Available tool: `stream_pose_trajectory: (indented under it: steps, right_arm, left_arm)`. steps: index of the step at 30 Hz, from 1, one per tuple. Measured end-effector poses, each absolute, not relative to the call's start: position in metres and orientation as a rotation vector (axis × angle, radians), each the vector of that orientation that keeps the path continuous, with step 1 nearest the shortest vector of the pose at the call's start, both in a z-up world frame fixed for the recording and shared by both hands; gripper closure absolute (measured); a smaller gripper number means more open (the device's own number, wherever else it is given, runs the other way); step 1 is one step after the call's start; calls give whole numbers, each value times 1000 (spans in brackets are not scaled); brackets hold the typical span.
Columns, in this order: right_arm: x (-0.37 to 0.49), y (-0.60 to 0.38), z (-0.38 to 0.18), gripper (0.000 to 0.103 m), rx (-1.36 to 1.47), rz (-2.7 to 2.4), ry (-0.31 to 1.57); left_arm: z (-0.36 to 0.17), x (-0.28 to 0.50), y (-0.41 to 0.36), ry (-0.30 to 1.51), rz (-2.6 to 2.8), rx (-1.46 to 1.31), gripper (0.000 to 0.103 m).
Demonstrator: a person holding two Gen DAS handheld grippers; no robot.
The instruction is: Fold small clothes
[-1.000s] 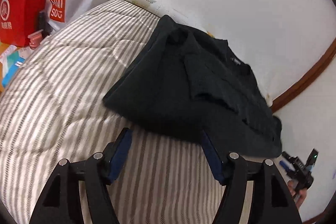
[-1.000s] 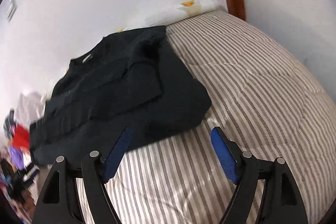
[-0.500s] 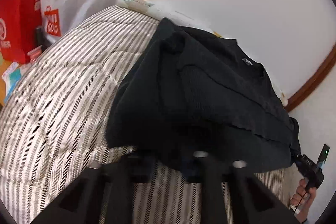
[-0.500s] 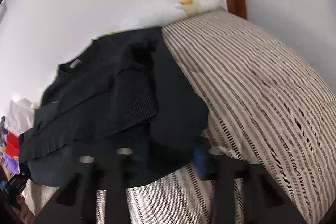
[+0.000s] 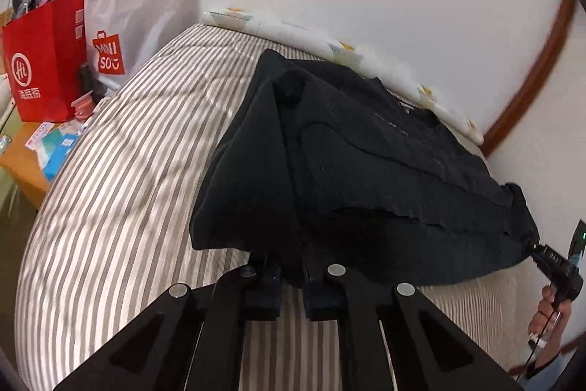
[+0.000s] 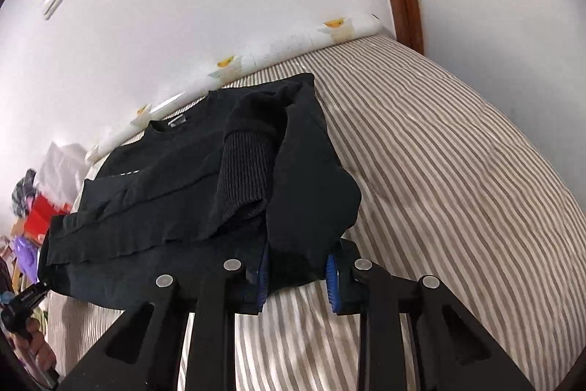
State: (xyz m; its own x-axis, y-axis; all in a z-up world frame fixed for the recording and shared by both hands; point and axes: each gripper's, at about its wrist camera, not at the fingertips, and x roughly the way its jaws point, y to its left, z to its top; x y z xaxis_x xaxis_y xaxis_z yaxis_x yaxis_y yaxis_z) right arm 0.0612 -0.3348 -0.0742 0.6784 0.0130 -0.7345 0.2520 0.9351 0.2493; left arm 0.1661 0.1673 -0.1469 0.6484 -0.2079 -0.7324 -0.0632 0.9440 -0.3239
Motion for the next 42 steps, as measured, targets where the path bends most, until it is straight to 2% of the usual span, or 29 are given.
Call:
stream_pose_trajectory:
  steps: [7, 12, 19, 23, 24, 25, 26, 28, 30, 33, 42]
  right_arm:
    - [-9, -332, -72, 77, 286, -148, 820]
    - [-26, -334, -78, 70, 284, -203, 856]
    - [-41, -309, -42, 61, 121, -272, 779]
    - [-37, -289, -37, 61, 111, -147, 756]
    - [-32, -283, -41, 62, 105, -119, 766]
    - [-25, -275, -48, 70, 101, -92, 786]
    - [-21, -270, -55, 84, 100, -73, 807]
    - [-10, -259, -70, 93, 94, -42, 852]
    - [-4, -254, -83, 93, 80, -49, 878]
    - [5, -254, -96, 93, 92, -63, 907]
    - [19, -256, -98, 96, 97, -71, 904]
  left_arm:
    - [-148, 103, 157, 860, -98, -288, 94]
    - [-149, 87, 152, 864, -86, -222, 93]
    - [-136, 64, 156, 848, -131, -199, 75]
    - [-123, 50, 152, 790, -194, -210, 72]
    - [-120, 50, 150, 780, -218, -219, 72]
    - [-119, 52, 148, 777, -229, -223, 72]
    - [-119, 54, 145, 776, -237, -225, 72]
    - [-120, 62, 136, 789, -247, -220, 73]
    - [-125, 72, 129, 806, -253, -217, 73]
    - [-134, 86, 123, 842, -256, -223, 79]
    - [-144, 128, 111, 888, -222, -171, 79]
